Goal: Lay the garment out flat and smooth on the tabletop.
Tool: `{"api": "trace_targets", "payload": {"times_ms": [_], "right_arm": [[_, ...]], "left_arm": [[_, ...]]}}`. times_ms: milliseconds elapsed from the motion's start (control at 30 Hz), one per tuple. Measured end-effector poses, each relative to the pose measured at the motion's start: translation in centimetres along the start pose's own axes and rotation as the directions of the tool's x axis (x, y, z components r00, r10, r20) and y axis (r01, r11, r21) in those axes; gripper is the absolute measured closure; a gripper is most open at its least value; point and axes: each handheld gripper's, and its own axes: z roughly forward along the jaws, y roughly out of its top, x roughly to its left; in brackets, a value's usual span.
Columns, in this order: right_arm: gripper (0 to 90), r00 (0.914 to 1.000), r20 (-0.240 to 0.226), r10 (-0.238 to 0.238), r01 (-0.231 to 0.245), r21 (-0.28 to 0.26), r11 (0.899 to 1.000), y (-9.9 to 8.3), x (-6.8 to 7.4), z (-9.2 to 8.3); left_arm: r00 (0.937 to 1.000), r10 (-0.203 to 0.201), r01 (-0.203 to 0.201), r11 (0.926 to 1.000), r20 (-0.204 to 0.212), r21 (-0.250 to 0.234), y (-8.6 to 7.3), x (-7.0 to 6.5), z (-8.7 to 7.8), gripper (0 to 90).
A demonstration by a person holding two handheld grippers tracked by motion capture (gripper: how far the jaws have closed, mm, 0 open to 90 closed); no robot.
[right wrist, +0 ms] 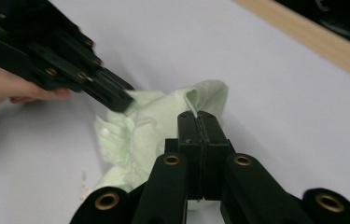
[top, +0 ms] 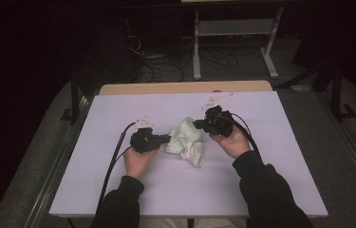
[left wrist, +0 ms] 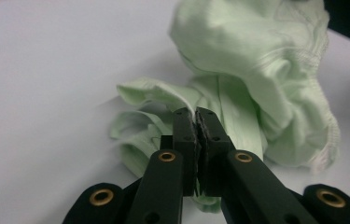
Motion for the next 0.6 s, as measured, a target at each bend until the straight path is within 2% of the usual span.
{"api": "trace_targets", "payload": {"times_ms": [167,267,367,533,600], "right_arm": [[88.9,0.9986,0.051,0.013,-0.011,-0.031,0.999,0.5,-1.7,-1.6],[88.9,0.9965,0.082,0.014,-0.010,-0.056,0.998,0.5,-2.4,-2.8],[89.0,0.9929,0.117,0.022,-0.015,-0.062,0.998,0.0,-3.2,-3.8],[88.9,0.9888,0.139,0.054,-0.044,-0.076,0.996,-0.9,-4.5,-5.0],[88.9,0.9890,0.139,0.049,-0.039,-0.072,0.997,-1.5,-4.3,-5.2]], "left_arm": [[0.9983,-0.023,0.019,0.9980,-0.053,-0.060,1.3,0.3,-1.5,87.3],[0.9954,-0.012,0.005,0.9970,-0.095,-0.077,1.4,0.4,-2.5,87.3],[0.9916,-0.016,0.000,0.9931,-0.128,-0.117,1.2,0.6,-3.5,87.3],[0.9869,-0.073,0.042,0.9767,-0.143,-0.211,1.2,0.8,-5.0,87.3],[0.9871,-0.098,0.065,0.9676,-0.126,-0.244,0.5,0.5,-5.4,87.3]]}}
